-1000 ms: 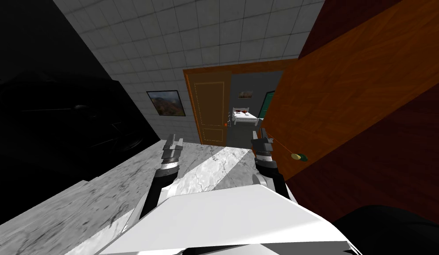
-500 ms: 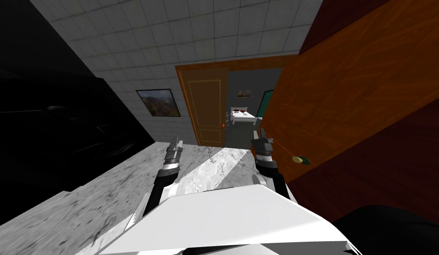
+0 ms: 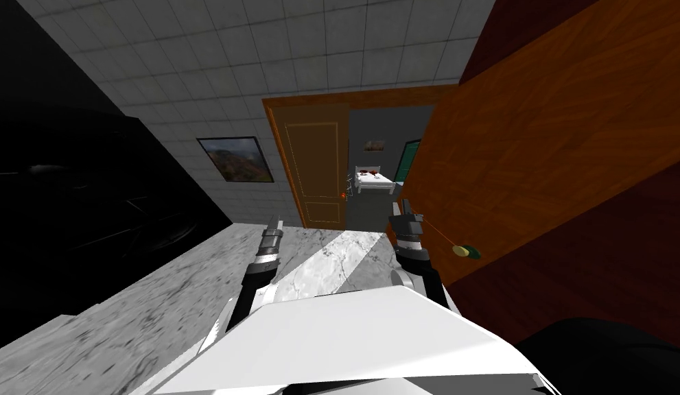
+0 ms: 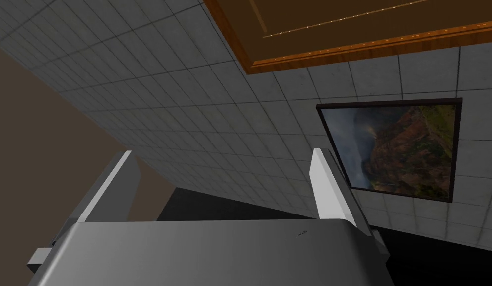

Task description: Pull the door open

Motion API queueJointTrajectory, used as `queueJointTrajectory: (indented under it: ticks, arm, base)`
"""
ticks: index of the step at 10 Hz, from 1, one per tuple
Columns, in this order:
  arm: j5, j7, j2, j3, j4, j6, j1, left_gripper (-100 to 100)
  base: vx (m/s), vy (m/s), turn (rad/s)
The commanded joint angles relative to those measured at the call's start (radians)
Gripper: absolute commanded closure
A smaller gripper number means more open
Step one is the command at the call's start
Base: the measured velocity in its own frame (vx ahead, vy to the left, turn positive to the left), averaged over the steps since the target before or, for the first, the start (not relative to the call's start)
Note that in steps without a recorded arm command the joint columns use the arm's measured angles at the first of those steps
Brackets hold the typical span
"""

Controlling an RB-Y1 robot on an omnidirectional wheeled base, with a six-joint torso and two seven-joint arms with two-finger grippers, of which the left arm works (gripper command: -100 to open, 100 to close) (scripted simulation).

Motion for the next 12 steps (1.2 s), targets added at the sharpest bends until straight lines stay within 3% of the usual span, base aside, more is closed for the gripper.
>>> queueJointTrajectory:
  ticks: [1, 12]
  arm:
    - [-0.005, -0.031, 0.003, 0.011, 0.034, -0.009, -0.011, -100]
    - [-0.045, -0.251, 0.016, 0.079, 0.255, -0.079, -0.061, -100]
  base:
    - [0.098, -0.064, -0.063]
    - [0.106, -0.055, -0.063]
